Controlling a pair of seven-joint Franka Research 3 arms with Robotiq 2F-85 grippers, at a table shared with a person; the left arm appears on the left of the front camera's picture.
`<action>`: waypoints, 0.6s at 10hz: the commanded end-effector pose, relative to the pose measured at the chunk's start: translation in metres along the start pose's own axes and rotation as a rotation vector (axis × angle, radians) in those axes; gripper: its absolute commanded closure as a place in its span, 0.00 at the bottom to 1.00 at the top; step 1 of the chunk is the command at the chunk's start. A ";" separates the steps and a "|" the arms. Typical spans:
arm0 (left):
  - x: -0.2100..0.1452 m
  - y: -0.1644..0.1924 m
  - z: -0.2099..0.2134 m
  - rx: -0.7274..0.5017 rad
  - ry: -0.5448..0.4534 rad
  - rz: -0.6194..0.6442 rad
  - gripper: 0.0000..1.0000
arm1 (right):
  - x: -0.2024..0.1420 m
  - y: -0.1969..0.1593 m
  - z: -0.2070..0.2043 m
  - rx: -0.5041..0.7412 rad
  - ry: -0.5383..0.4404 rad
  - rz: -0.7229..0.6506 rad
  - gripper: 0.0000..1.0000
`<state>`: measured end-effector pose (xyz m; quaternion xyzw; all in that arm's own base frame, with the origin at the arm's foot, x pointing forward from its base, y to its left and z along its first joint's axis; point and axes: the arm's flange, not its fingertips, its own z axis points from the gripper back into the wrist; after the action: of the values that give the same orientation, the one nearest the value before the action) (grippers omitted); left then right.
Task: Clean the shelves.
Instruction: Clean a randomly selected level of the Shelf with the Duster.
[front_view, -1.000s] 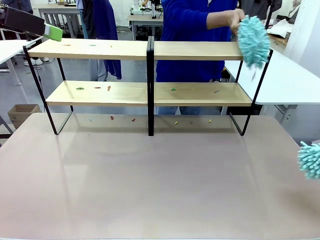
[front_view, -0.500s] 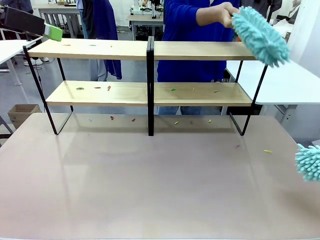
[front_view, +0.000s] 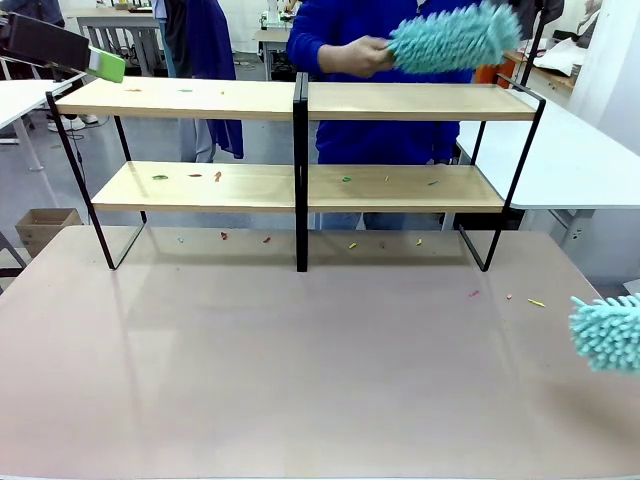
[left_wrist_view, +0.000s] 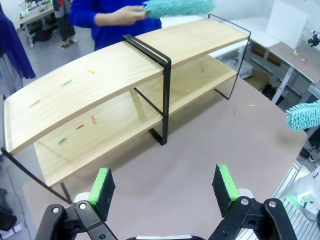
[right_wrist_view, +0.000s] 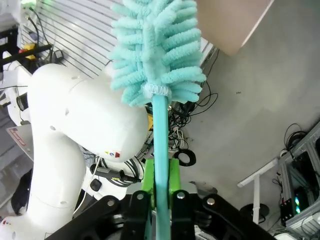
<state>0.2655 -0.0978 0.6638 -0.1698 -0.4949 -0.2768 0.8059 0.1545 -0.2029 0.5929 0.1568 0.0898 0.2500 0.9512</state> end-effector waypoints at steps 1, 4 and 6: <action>-0.002 0.001 0.000 -0.007 -0.002 -0.001 0.00 | 0.034 0.029 -0.002 -0.010 -0.081 0.009 0.87; -0.002 0.001 0.000 -0.007 -0.002 -0.001 0.00 | 0.098 0.107 -0.020 -0.075 -0.214 0.082 0.87; -0.002 0.001 0.000 -0.007 -0.002 -0.001 0.00 | 0.154 0.160 -0.032 -0.091 -0.391 0.032 0.87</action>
<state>0.2659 -0.0977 0.6635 -0.1700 -0.4946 -0.2767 0.8062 0.2005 -0.0137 0.6102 0.1622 -0.0611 0.2581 0.9505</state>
